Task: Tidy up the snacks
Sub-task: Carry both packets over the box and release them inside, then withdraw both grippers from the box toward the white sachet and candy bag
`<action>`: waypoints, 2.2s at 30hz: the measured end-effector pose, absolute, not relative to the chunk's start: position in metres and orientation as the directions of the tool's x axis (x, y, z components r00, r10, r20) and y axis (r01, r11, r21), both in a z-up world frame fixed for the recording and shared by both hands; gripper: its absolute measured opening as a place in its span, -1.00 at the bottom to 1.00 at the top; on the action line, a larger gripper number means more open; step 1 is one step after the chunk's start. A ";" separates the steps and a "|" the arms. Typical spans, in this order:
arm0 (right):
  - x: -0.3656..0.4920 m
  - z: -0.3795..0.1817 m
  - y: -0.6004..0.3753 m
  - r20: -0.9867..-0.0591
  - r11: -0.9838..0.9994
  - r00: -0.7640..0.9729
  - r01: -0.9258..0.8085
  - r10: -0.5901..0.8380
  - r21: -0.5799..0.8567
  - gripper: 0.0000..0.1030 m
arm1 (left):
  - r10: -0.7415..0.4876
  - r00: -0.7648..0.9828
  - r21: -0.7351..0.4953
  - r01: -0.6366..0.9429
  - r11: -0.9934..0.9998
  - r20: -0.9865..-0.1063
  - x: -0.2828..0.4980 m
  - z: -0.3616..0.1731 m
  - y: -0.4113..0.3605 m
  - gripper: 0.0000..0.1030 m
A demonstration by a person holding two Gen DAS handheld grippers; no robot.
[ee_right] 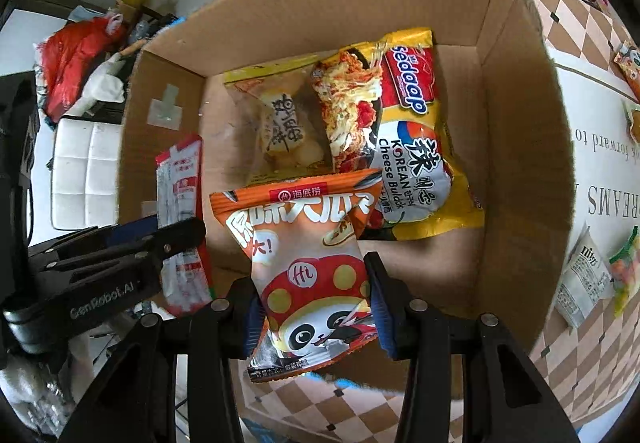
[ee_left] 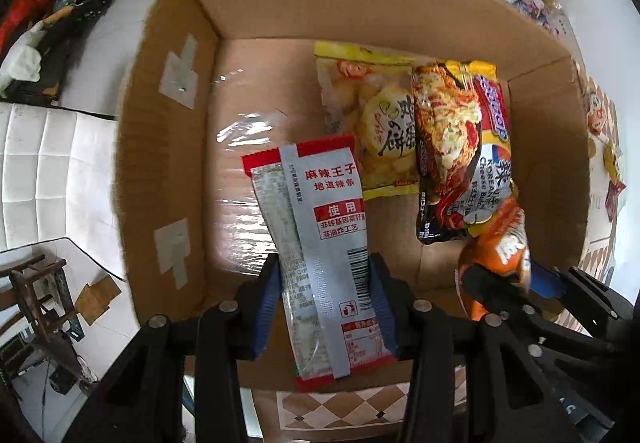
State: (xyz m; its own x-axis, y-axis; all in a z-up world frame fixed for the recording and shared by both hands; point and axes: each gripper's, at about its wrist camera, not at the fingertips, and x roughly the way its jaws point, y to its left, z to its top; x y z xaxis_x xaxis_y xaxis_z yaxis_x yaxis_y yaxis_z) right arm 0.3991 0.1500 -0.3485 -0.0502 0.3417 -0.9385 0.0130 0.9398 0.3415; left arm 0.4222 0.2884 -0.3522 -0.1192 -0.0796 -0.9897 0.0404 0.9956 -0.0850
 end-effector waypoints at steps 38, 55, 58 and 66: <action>0.352 -0.279 0.124 -0.976 0.987 0.148 -0.053 0.156 0.150 0.73 | 0.021 0.182 0.027 0.032 0.999 -0.983 0.345 -0.244 0.287 0.47; 0.281 -0.194 0.106 -0.932 0.981 0.310 -0.095 0.190 0.168 0.73 | 0.017 0.336 0.021 0.010 1.000 -0.942 0.286 -0.190 0.260 0.47; 0.276 -0.183 0.098 -0.923 0.976 0.317 -0.097 0.218 0.197 0.73 | 0.020 0.357 0.023 0.004 1.000 -0.934 0.280 -0.178 0.252 0.47; 0.275 -0.169 0.035 -0.914 0.962 0.301 -0.048 0.272 0.270 0.78 | 0.002 0.365 0.040 0.098 0.994 -0.931 0.291 -0.163 0.182 0.47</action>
